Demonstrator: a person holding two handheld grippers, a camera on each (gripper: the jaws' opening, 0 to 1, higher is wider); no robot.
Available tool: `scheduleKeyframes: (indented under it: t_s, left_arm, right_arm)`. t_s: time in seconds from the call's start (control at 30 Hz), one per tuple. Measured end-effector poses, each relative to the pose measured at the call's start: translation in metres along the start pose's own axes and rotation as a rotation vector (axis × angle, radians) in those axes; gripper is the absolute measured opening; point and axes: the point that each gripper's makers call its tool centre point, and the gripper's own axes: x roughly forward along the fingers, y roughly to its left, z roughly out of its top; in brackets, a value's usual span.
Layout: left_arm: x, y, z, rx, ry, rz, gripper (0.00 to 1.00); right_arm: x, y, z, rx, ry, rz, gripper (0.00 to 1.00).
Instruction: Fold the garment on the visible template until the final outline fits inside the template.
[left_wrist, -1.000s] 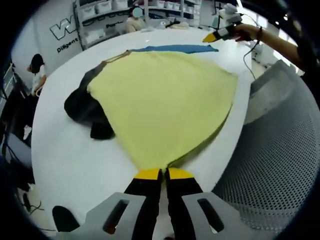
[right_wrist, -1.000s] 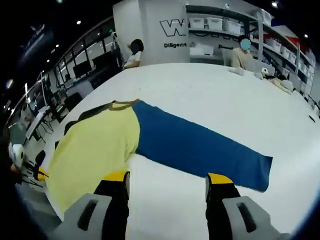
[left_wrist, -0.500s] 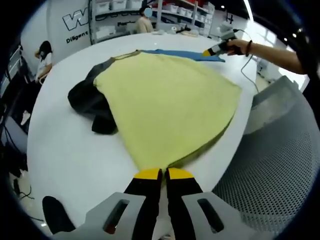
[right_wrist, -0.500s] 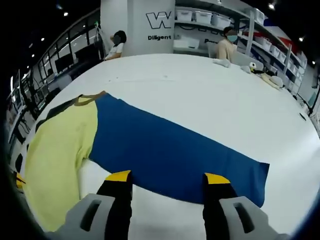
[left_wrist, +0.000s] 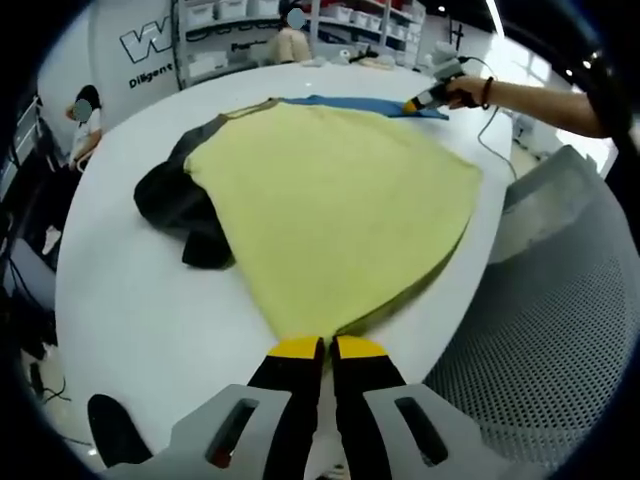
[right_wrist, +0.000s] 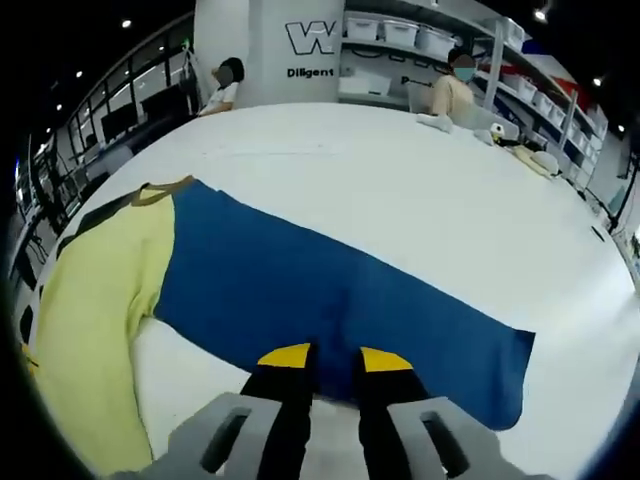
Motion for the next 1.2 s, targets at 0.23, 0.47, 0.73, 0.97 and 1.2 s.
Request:
scheduleKeyframes:
  t_s: [0.23, 0.47, 0.73, 0.97, 1.2]
  left_arm:
    - [0.0, 0.0, -0.001, -0.005, -0.002, -0.003, 0.01]
    - [0.0, 0.002, -0.003, -0.01, 0.003, 0.002, 0.01]
    - [0.0, 0.001, -0.005, -0.015, 0.006, -0.001, 0.01]
    - [0.0, 0.0, -0.005, -0.015, 0.005, -0.006, 0.01]
    - [0.001, 0.0, -0.006, -0.02, 0.004, -0.008, 0.01]
  right_arm:
    - [0.005, -0.007, 0.003, -0.004, 0.011, -0.016, 0.0]
    - [0.01, -0.018, 0.007, -0.027, 0.018, -0.048, 0.0]
    - [0.016, -0.03, 0.011, -0.026, 0.032, -0.07, 0.0]
    - [0.021, -0.039, 0.015, -0.023, 0.041, -0.09, 0.0]
    - [0.021, -0.04, 0.014, -0.007, 0.048, -0.096, 0.0]
